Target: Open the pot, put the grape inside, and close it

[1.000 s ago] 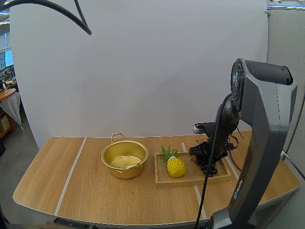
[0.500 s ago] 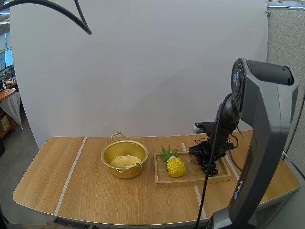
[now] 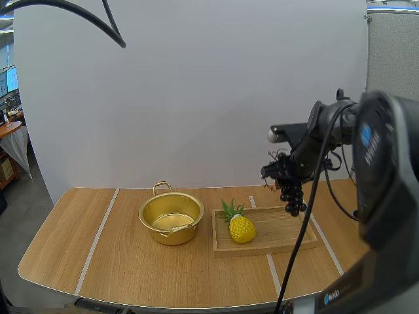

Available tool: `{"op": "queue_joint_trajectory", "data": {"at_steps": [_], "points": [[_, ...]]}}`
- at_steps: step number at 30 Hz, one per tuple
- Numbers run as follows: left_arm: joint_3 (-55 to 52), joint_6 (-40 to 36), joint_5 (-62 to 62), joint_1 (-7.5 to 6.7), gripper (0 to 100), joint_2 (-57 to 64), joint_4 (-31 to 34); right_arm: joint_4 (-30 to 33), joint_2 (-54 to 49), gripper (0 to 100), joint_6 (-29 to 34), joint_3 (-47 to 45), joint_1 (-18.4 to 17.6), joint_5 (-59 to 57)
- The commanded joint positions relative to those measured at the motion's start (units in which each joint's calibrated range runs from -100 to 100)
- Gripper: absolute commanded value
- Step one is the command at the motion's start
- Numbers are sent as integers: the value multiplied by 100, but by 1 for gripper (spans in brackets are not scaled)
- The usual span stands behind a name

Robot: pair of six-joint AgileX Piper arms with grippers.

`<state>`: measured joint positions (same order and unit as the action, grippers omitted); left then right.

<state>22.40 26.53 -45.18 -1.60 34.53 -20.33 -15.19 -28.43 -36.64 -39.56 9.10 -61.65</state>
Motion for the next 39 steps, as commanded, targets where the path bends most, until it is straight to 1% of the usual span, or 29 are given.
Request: {"op": "queue_joint_trajectory", "data": {"at_steps": [1,4,6,10,16,20,22,26,31,39], "points": [[47,-33,203,-18,0,41,-4,-247,-606,0,-34,-4,-20,-158],[47,-33,203,-18,0,41,-4,-489,-1039,0,-200,116,-119,-454],[47,-33,203,-18,0,41,-4,-511,-1207,0,-199,247,-260,-609],[47,-33,203,-18,0,41,-4,-530,-1330,0,-134,605,-669,-984],[47,-33,203,-18,0,41,-4,-924,-1330,0,-134,829,-1290,-1038],[47,-33,203,-18,0,41,-4,-963,-1157,0,-134,889,-1776,-947],[47,-33,203,-18,0,41,-4,-953,-965,0,-38,889,-2039,-827],[47,-33,203,-18,0,41,-4,-888,-540,0,126,899,-2384,-621],[47,-33,203,-18,0,41,-4,-619,204,0,261,1073,-2608,-460],[47,-33,203,-18,0,41,-4,-549,1337,0,272,1604,-2655,-335]]}}
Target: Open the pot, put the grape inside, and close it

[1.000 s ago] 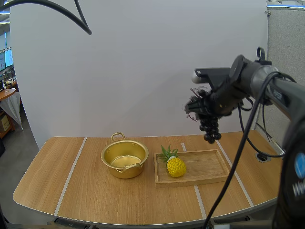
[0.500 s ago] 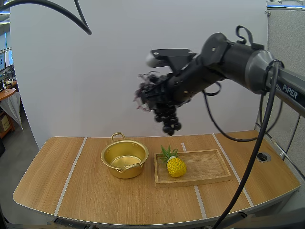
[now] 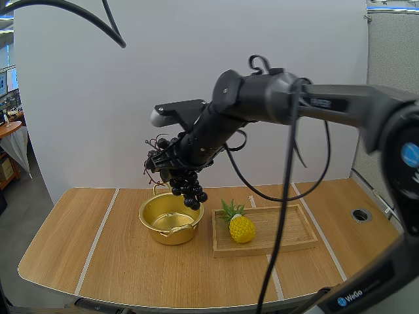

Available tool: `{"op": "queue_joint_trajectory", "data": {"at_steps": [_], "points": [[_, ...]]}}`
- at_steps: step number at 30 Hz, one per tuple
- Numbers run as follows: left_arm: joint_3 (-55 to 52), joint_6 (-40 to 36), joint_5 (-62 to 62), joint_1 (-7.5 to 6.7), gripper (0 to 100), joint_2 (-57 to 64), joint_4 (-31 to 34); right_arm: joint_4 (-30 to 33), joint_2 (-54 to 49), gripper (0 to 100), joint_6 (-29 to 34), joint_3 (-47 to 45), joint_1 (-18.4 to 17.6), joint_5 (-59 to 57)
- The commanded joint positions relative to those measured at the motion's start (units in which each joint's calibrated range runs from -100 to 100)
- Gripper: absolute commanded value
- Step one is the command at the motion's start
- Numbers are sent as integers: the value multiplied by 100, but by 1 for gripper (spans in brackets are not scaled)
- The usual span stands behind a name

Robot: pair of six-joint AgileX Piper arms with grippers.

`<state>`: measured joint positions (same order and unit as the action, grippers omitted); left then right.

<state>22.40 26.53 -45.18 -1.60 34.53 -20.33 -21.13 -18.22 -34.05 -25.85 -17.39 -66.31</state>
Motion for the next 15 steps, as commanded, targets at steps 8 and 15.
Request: {"op": "queue_joint_trajectory", "data": {"at_steps": [8,15], "points": [[47,-33,203,-18,0,41,-4,45,1350,0,0,592,-7,356],[47,-33,203,-18,0,41,-4,45,2047,0,0,1081,-7,368]]}}
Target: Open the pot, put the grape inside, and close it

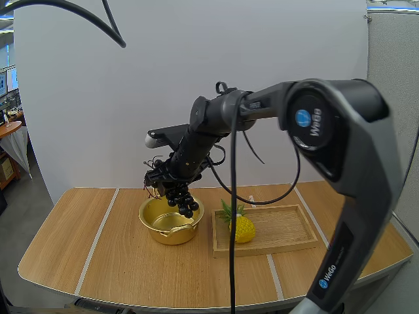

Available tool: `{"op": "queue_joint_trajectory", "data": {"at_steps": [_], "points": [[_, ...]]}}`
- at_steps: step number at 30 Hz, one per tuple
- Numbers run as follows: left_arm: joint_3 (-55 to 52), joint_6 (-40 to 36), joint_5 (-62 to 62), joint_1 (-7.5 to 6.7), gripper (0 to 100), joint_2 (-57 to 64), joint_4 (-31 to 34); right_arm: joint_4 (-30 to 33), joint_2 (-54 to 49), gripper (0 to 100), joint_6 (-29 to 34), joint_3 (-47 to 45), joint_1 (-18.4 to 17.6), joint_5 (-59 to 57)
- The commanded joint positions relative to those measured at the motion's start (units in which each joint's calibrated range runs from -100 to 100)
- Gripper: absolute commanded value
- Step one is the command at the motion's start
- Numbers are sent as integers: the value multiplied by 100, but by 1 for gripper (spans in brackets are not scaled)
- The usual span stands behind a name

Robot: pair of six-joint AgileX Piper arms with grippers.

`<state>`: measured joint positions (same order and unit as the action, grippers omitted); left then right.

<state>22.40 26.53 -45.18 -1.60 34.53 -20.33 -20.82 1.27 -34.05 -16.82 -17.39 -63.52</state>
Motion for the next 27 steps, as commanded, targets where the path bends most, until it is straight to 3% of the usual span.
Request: {"op": "queue_joint_trajectory", "data": {"at_steps": [1,12,27], "points": [[47,-33,203,-18,0,41,-4,14,162,0,0,235,-7,89],[47,-33,203,-18,0,41,-4,14,842,0,0,308,-7,285],[47,-33,203,-18,0,41,-4,241,1518,0,13,308,-7,-281]]}}
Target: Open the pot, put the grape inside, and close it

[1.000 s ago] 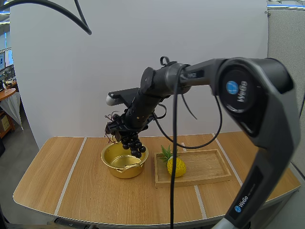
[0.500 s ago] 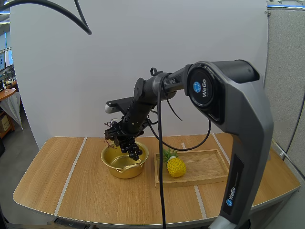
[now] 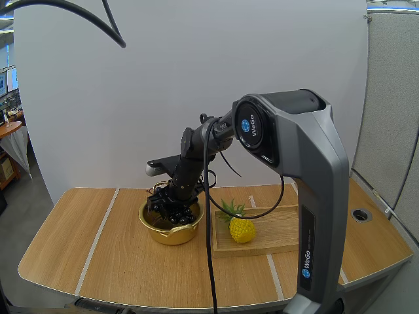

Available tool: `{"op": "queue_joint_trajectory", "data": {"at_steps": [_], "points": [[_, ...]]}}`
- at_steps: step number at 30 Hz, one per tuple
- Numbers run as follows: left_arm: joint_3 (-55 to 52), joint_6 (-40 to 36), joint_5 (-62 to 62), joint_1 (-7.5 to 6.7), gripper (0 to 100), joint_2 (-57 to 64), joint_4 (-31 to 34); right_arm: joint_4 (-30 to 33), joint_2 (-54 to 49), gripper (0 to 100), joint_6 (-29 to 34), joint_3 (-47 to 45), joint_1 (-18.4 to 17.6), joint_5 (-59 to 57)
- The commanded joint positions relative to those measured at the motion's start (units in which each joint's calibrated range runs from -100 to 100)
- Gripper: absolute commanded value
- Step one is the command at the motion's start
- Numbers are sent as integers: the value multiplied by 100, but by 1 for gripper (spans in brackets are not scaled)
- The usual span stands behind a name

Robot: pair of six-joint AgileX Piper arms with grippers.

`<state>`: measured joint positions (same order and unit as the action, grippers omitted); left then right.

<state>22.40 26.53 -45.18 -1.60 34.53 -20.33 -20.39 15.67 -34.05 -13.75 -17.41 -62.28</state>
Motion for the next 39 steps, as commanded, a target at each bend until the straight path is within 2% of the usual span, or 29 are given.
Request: {"op": "queue_joint_trajectory", "data": {"at_steps": [1,12,15,16,17,18,27,39], "points": [[47,-33,203,-18,0,41,-4,198,77,0,13,0,-4,-422],[47,-33,203,-18,0,41,-4,342,185,2,56,0,-4,-323],[47,-33,203,-18,0,41,-4,353,144,43,56,0,-4,-355],[47,-33,203,-18,0,41,-4,366,130,62,56,0,-4,-355],[47,-33,203,-18,0,41,-4,427,116,86,93,0,-4,-319],[47,-33,203,-18,0,41,-4,520,91,100,174,0,-4,-300],[47,-33,203,-18,0,41,-4,437,-505,100,204,17,-4,-195],[47,-33,203,-18,0,41,-4,437,-2448,100,265,17,-4,-968]]}}
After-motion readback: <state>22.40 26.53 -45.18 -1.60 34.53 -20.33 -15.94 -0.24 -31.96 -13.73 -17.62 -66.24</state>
